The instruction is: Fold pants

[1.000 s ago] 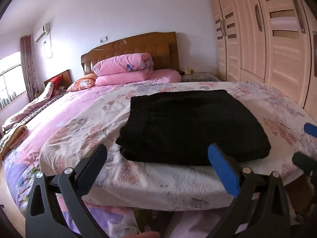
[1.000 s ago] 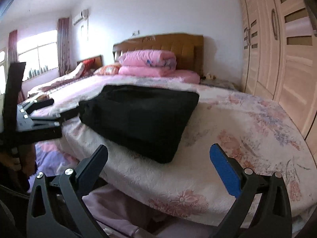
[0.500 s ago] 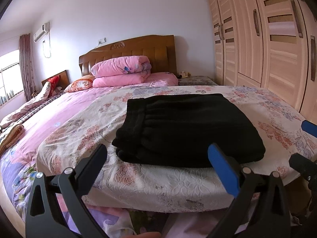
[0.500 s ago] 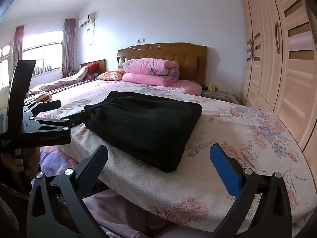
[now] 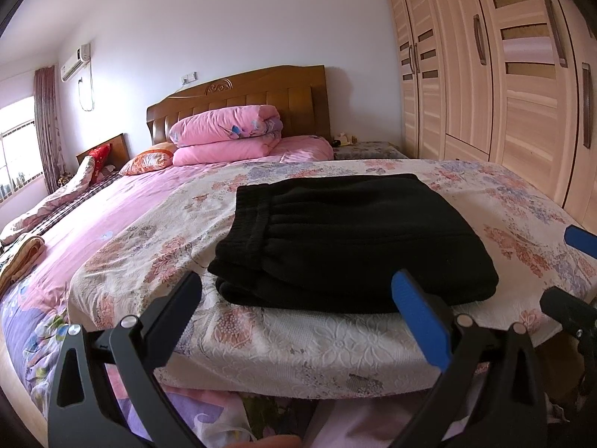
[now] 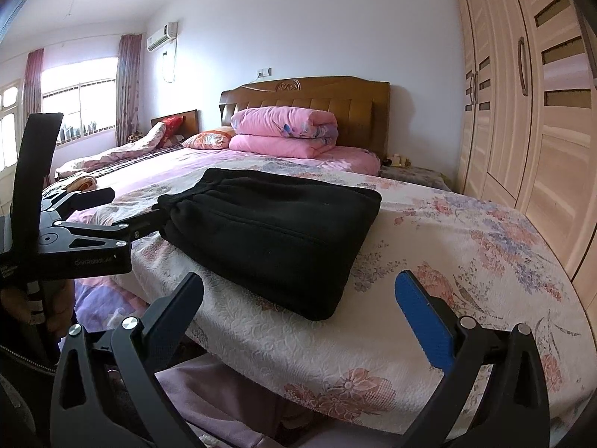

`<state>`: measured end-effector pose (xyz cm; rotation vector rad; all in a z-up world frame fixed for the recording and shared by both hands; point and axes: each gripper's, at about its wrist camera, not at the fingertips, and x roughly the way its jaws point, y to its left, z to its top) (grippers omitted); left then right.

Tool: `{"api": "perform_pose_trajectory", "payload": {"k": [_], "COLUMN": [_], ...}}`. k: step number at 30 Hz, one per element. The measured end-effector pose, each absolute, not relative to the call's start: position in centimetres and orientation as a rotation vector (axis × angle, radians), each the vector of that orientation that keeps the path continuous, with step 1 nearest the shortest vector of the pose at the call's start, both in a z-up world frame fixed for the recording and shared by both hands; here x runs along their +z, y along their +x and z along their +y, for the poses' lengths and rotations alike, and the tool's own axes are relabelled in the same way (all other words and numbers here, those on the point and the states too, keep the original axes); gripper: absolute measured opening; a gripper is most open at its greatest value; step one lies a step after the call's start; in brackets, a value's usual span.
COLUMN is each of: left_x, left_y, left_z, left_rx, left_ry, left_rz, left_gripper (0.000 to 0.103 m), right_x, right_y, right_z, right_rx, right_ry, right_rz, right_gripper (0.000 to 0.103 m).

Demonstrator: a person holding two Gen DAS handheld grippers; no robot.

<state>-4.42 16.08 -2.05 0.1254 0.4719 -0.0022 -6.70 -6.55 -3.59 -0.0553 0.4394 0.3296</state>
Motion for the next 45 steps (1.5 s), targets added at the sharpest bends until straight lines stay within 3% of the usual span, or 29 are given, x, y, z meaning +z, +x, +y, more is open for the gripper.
{"api": "perform_pose_trajectory", "payload": {"k": [45], "left_x": [-2.16], "left_y": [-4.24], "left_z": [16.21], "left_rx": [-0.007], "left_ry": [0.128], "left_rz": [0.475], "left_gripper": [0.102], "right_x": [-4.08], "right_y": [-6.48], "right_z": [-6.68], "right_rx": [0.327], "right_ry": [-0.038], "right_rz": [0.455], "right_gripper": [0.099]}}
